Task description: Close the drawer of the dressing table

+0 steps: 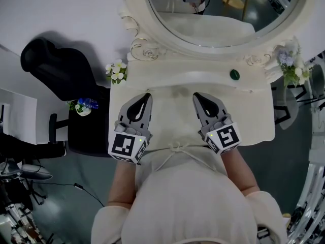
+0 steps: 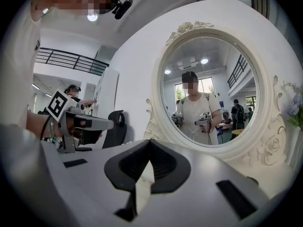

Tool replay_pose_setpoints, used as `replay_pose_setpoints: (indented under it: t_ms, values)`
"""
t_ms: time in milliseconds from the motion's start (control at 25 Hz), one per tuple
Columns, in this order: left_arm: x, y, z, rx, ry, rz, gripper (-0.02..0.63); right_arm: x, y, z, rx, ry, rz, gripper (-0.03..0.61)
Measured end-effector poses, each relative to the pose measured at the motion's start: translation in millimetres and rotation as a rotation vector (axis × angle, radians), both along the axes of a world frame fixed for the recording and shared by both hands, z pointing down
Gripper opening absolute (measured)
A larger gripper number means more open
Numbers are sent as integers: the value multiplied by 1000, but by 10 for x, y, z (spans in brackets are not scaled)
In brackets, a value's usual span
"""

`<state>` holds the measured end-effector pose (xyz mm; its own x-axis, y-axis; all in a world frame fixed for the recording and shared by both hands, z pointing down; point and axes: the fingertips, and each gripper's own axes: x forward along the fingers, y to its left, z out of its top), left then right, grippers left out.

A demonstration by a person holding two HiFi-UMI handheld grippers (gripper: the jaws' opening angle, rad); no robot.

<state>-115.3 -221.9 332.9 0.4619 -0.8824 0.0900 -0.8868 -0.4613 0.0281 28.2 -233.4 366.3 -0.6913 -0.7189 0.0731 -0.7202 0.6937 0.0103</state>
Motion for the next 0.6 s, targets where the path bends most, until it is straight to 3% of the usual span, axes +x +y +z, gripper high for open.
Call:
replay_pose_setpoints:
  t_ms: [600]
  values:
    - [-60,49,74,-7,3,-20,18,-44,23,35,22,28,6,0]
